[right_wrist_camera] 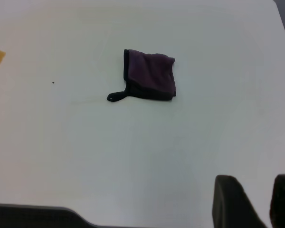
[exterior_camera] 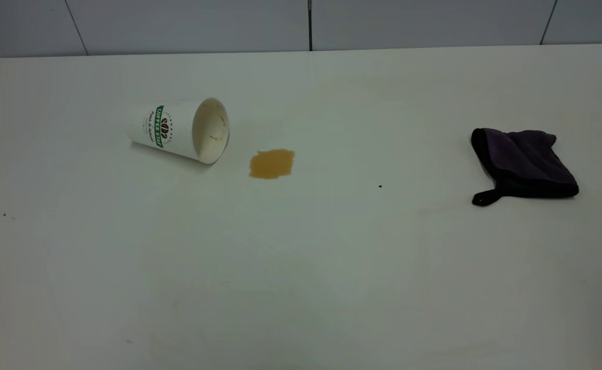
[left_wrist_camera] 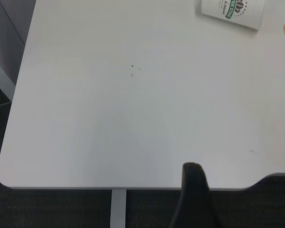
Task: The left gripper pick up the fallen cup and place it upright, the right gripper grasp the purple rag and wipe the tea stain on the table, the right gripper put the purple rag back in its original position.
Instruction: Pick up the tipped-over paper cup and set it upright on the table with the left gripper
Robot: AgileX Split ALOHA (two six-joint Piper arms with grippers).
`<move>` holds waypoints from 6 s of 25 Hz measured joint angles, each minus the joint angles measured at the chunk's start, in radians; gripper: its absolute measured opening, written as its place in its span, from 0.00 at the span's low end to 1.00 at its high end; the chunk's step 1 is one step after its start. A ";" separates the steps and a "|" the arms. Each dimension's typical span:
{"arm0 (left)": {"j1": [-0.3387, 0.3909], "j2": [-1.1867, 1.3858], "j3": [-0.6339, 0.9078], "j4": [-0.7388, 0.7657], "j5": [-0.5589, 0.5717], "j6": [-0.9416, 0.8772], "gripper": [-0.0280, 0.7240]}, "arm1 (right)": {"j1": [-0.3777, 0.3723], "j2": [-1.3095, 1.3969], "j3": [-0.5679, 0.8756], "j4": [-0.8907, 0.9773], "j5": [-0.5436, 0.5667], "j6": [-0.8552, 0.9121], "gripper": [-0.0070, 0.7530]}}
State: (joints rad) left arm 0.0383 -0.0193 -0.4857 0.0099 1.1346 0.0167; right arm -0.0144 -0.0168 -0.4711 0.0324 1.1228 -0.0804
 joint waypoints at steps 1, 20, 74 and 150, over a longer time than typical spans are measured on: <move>0.000 0.000 0.000 0.000 0.000 0.000 0.78 | 0.000 0.000 0.000 0.000 0.000 0.000 0.32; 0.000 0.000 0.000 0.000 0.000 -0.001 0.78 | 0.000 0.000 0.000 0.000 0.000 0.000 0.32; -0.014 1.089 -0.401 0.152 -0.357 -0.071 0.91 | 0.000 0.000 0.000 0.000 0.000 0.000 0.32; -0.384 2.202 -1.207 0.685 -0.484 -0.399 0.02 | 0.000 0.000 0.000 0.000 0.000 0.000 0.32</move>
State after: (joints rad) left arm -0.3455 2.1832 -1.6930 0.6953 0.6507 -0.3820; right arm -0.0144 -0.0168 -0.4711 0.0324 1.1228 -0.0804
